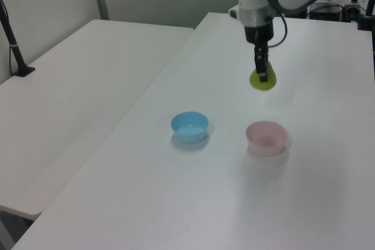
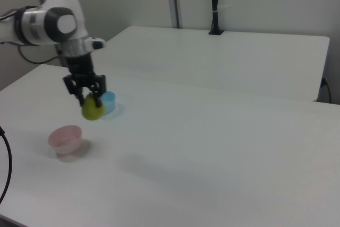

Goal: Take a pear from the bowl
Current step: 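Lift the pear up out of the pink bowl, then carry the held pear away from the bowl and hold it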

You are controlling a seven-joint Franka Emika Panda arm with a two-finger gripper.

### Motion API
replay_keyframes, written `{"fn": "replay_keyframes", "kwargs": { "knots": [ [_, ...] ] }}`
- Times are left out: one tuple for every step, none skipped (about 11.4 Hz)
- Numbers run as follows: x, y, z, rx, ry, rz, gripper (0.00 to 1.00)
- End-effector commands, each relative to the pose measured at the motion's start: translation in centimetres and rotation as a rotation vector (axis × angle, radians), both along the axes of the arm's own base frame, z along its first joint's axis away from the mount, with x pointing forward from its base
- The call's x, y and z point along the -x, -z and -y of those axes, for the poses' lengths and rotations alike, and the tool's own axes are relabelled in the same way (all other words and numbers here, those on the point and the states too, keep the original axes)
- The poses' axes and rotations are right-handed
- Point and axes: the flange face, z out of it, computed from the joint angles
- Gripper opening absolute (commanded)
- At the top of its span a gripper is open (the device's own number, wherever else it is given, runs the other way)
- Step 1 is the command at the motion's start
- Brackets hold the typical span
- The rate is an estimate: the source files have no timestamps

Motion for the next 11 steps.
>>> {"fn": "replay_keyframes", "kwargs": {
  "knots": [
    [-0.9,1.1,7.5,-0.011,0.03,-0.039,0.12],
    [-1.3,2.1,9.2,-0.006,0.04,-0.053,0.13],
    [-1.6,3.6,9.6,0.004,0.041,-0.076,0.13],
    [-1.8,5.7,9.5,0.019,0.038,-0.108,0.14],
    [-2.0,7.6,9.7,0.036,0.036,-0.131,0.14],
    [-2.5,9.3,9.7,0.042,0.041,-0.132,0.14],
    [-2.9,10.4,9.6,0.045,0.043,-0.123,0.19],
    [-3.1,11.4,9.5,0.05,0.04,-0.13,0.27],
    [-3.2,12.3,9.3,0.053,0.035,-0.133,0.4],
    [-3.2,12.7,9.4,0.054,0.035,-0.134,0.61],
    [-3.2,12.7,9.5,0.056,0.036,-0.134,0.87]
  ]
}}
